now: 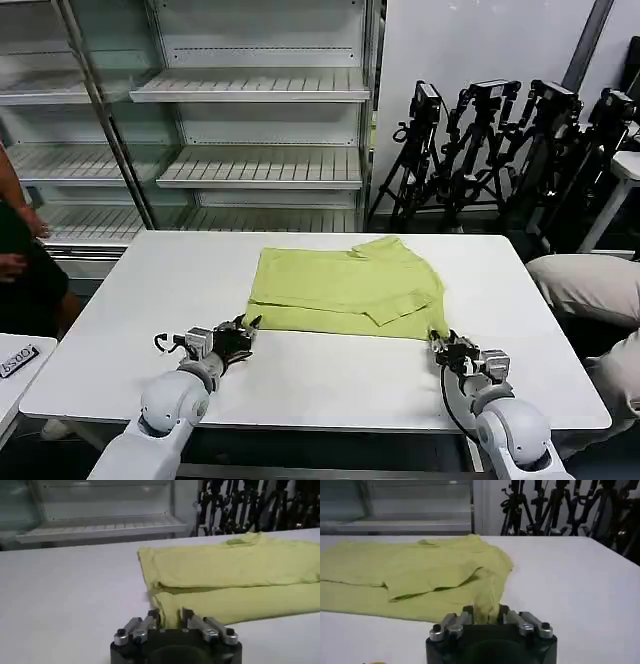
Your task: Fold and organize the clothes.
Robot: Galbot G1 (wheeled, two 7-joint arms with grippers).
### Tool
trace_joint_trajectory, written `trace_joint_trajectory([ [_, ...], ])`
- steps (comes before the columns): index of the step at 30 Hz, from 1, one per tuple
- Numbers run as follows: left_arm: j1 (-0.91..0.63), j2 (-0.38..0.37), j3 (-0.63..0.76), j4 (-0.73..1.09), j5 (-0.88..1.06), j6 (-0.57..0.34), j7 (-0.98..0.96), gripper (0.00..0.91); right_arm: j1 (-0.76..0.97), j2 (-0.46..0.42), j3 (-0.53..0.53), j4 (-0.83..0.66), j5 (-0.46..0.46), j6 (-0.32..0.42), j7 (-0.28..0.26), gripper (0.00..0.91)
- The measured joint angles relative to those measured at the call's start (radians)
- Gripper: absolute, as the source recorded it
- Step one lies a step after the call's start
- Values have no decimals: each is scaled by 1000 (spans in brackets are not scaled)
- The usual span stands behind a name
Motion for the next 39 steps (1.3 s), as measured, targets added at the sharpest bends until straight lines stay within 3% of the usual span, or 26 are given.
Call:
trace_joint_trajectory([
  [8, 84, 20, -52, -86, 18, 5, 30, 10, -115, 11, 17, 121, -29, 0, -10, 0],
  [22, 401, 65, -224, -343, 18, 6, 62, 30, -405, 23, 28, 369, -120, 33, 0, 0],
  [23, 417, 69, -232, -355, 19, 6, 65, 907, -422, 24, 28, 381, -127, 36, -1, 826],
  [24, 433, 73, -240, -367, 21, 6, 66, 907, -436, 25, 29, 391, -133, 38, -2, 907],
  [33, 525, 87, -303, -473, 32, 3, 57, 907, -532, 28, 77, 499, -168, 39, -3, 907],
  [39, 529, 115, -351, -535, 16, 3, 46, 907, -500, 20, 107, 551, -176, 17, 1, 907],
])
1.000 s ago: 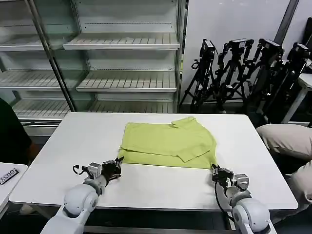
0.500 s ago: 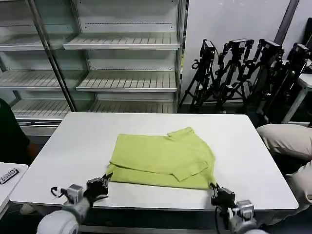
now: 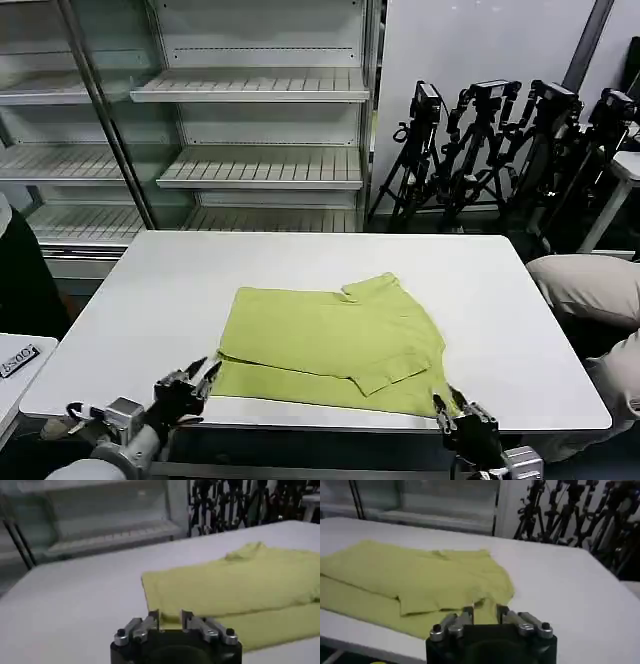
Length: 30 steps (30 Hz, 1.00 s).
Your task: Fold and organize the clothes.
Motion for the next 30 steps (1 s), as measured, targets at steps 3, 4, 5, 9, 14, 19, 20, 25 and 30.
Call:
trace_joint_trajectory([
  [3, -26, 17, 2, -3, -3, -10, 0, 907, 77, -11, -4, -18, 7, -13, 11, 907],
  [4, -40, 21, 8, 2, -4, -12, 1, 907, 111, -12, -9, -36, 11, -16, 15, 907],
  [5, -58, 26, 17, 11, -4, -13, 2, 907, 146, -13, -17, -57, 14, -19, 20, 907],
  [9, -157, 35, 73, 71, -11, -16, 2, 907, 306, -11, -69, -174, 35, -28, 43, 907],
  [14, -304, 40, 156, 181, -36, -11, 1, 907, 502, 6, -144, -341, 60, -36, 76, 907],
  [19, -446, 38, 232, 309, -62, -7, 7, 907, 679, 35, -214, -508, 88, -42, 110, 907],
  [20, -476, 36, 248, 340, -67, -6, 7, 907, 709, 42, -226, -540, 91, -43, 116, 907],
  [25, -603, 25, 313, 481, -94, -4, 15, 907, 844, 79, -266, -700, 99, -45, 132, 907],
  [30, -705, 9, 352, 611, -106, -2, 22, 907, 930, 117, -290, -836, 96, -46, 142, 907],
])
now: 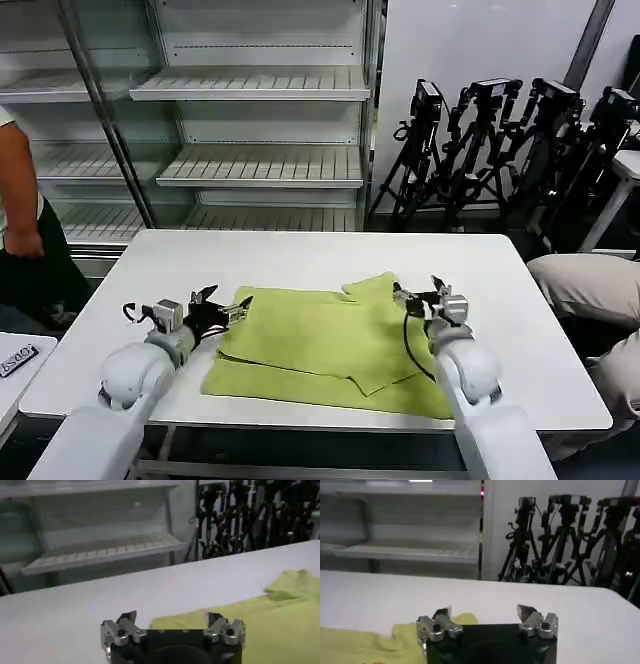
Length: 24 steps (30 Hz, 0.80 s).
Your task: Fold and organize the clothes.
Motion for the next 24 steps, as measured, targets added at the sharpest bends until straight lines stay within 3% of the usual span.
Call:
trace_joint_trajectory([
  [14, -146, -50, 71, 217, 4, 3, 4, 907, 111, 51, -36, -182, 23, -3, 9, 907],
  [15, -152, -51, 75, 224, 4, 3, 3, 605, 115, 54, -38, -189, 23, -4, 9, 907],
  [16, -156, -52, 79, 231, 4, 4, 2, 30, 119, 57, -38, -196, 24, -4, 9, 907],
  [17, -159, -53, 82, 237, 4, 5, 3, 30, 124, 58, -39, -204, 25, -4, 9, 595],
  [18, -162, -53, 85, 243, 5, 5, 3, 30, 127, 60, -40, -210, 27, -4, 9, 383],
  [19, -165, -55, 88, 250, 6, 6, 3, 30, 129, 62, -41, -215, 30, -4, 9, 40],
  [20, -168, -56, 90, 257, 8, 6, 2, 30, 132, 63, -41, -219, 32, -4, 10, 0],
  [24, -178, -57, 95, 274, 8, 6, 4, 30, 144, 65, -45, -235, 43, -4, 8, 0],
])
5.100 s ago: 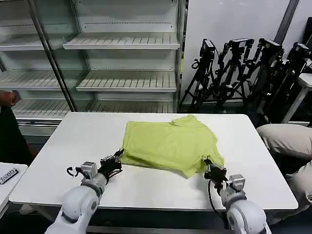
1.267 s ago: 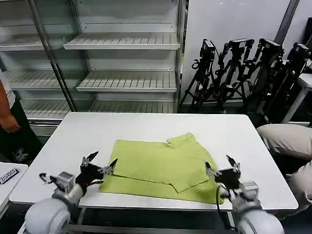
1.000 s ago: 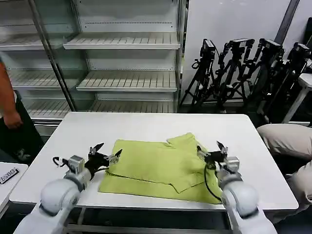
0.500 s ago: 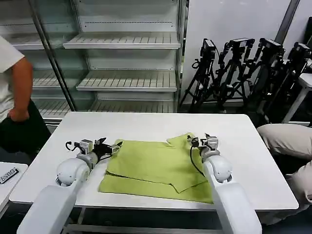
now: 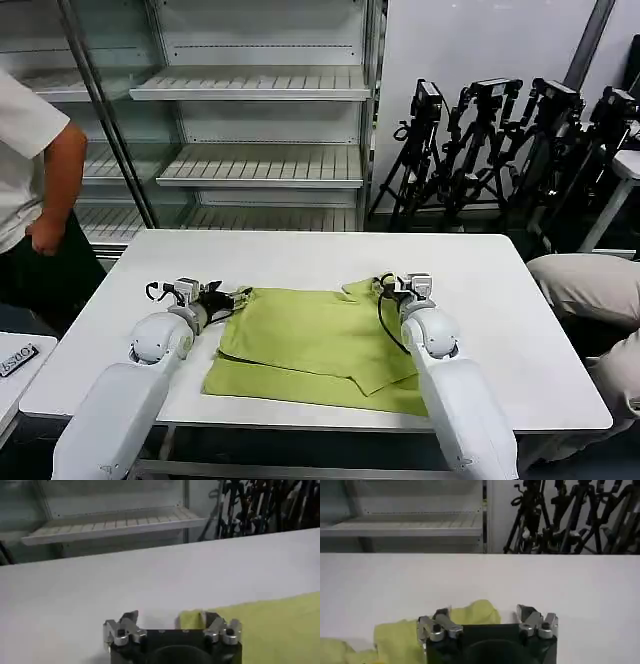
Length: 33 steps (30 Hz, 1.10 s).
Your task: Fold and organize the clothes.
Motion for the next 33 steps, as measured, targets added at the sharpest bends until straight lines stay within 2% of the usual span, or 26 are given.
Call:
trace_joint_trajectory([
  [11, -4, -6, 5, 16, 2, -3, 8, 30, 13, 9, -5, -25, 9, 5, -27, 0],
  [19, 3, 2, -7, 1, -2, 1, 9, 20, 6, -9, -22, -3, 3, 37, -46, 0],
  [25, 40, 28, -36, -77, -8, 1, -1, 20, -31, -56, -26, 100, 45, 35, -32, 0],
  [33, 139, 56, -95, -211, -16, 0, -14, 20, -154, -132, -8, 312, 105, 18, -10, 0],
])
